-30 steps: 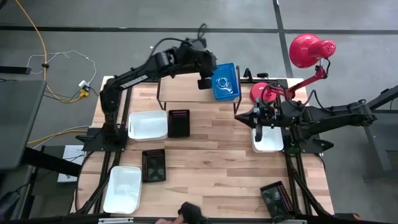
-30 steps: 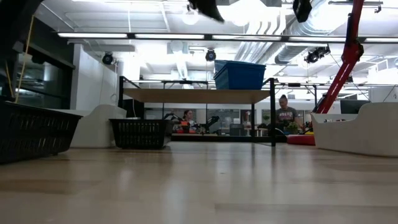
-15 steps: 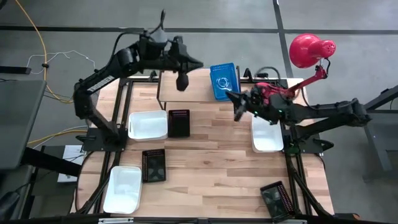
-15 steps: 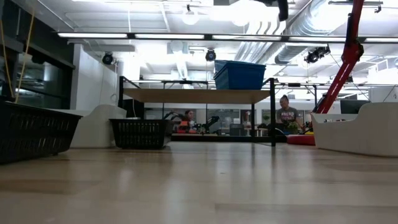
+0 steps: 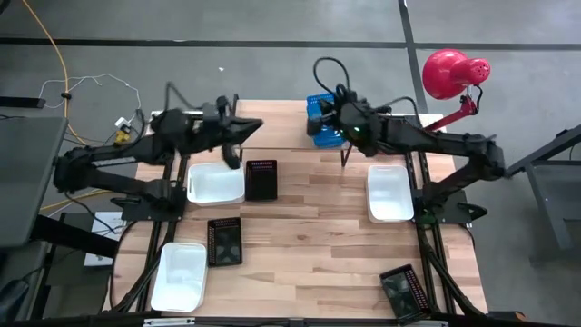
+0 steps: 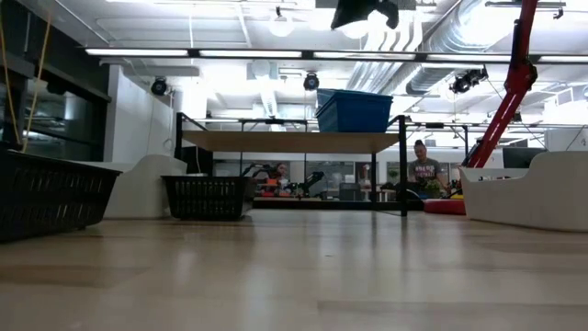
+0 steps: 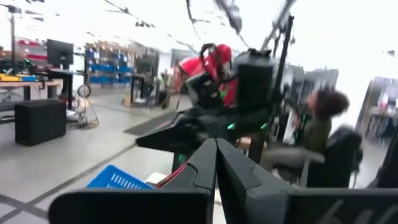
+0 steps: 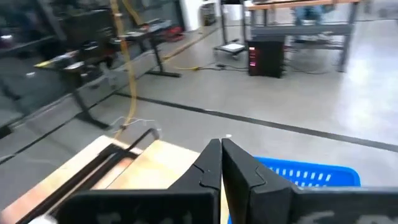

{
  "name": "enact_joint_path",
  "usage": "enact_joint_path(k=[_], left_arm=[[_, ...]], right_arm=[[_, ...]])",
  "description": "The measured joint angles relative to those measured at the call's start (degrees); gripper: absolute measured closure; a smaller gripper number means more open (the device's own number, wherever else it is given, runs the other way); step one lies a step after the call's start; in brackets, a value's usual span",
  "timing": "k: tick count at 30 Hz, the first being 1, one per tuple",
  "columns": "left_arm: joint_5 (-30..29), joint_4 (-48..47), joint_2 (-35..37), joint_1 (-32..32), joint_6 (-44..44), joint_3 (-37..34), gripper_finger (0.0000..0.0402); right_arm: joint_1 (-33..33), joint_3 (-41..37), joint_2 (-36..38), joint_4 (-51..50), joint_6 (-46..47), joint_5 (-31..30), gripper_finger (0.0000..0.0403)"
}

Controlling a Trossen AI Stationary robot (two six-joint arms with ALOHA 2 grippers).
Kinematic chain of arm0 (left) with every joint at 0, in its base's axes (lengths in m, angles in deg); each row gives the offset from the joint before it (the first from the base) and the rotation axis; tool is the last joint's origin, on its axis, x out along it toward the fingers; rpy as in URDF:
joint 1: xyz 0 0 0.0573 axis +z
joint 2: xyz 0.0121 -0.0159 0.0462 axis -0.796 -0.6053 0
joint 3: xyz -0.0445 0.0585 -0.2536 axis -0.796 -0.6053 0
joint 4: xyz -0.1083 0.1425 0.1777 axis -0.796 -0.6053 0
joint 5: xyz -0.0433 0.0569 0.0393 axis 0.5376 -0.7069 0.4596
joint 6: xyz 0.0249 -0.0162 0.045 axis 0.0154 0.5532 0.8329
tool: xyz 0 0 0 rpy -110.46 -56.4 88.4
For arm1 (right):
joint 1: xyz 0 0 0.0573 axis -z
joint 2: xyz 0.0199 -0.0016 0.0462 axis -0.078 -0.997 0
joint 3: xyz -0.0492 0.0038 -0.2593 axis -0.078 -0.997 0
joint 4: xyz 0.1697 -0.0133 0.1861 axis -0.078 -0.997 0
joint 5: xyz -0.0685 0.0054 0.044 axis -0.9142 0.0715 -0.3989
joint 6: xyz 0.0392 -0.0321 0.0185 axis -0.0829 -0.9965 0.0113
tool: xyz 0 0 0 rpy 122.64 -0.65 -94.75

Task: Stack baskets on shelf by color
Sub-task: Put the top center black bin on the shelf

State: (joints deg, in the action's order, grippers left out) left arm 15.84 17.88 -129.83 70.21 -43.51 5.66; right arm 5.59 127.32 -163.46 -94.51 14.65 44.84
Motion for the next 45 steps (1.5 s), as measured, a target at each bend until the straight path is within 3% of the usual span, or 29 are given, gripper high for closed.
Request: enact_joint_path(k=[5, 14, 23, 29, 33, 39, 41, 45], left_arm=[[-2.42, 0.52, 7.56, -2.92, -3.05, -5.92, 0.0401], [-2.4, -1.82, 13.99, -5.94, -2.56, -7.54, 0.0401], [-1.6, -6.33, 15.42, -5.95, -2.52, -7.56, 0.0401], [-2.27, -6.33, 15.09, -5.95, -3.02, -7.57, 0.0401], [-2.27, -6.27, 15.16, -5.95, -4.05, -7.58, 0.0401], [-2.96, -6.22, 14.4, -5.95, -4.03, -7.58, 0.0401], [-4.07, -6.34, 13.99, -5.95, -4.14, -7.58, 0.0401], [-4.79, -6.21, 13.29, -5.95, -5.56, -7.58, 0.0401]], right_arm=[[3.59, 2.25, -4.95, 0.02, 1.43, -2.02, 0.0403], [9.14, 2.43, -10.92, 0.3, 3.42, -2.09, 0.0403], [13.29, 2.43, -12.64, -4.69, 11.27, 8.25, 0.0403], [13.49, 2.45, -9.7, -3.62, 9.16, 8.97, 0.0403], [12.62, 2.45, -6.68, -4.59, 3.21, 16.88, 0.0403], [11.86, 2.5, -4.87, -5.16, -0.04, 43.56, 0.0403], [11.08, 2.5, -5.67, -5.21, 0.83, 45.31, 0.0403], [9.97, 2.48, -8.53, -4.99, 0.32, 40.38, 0.0403]])
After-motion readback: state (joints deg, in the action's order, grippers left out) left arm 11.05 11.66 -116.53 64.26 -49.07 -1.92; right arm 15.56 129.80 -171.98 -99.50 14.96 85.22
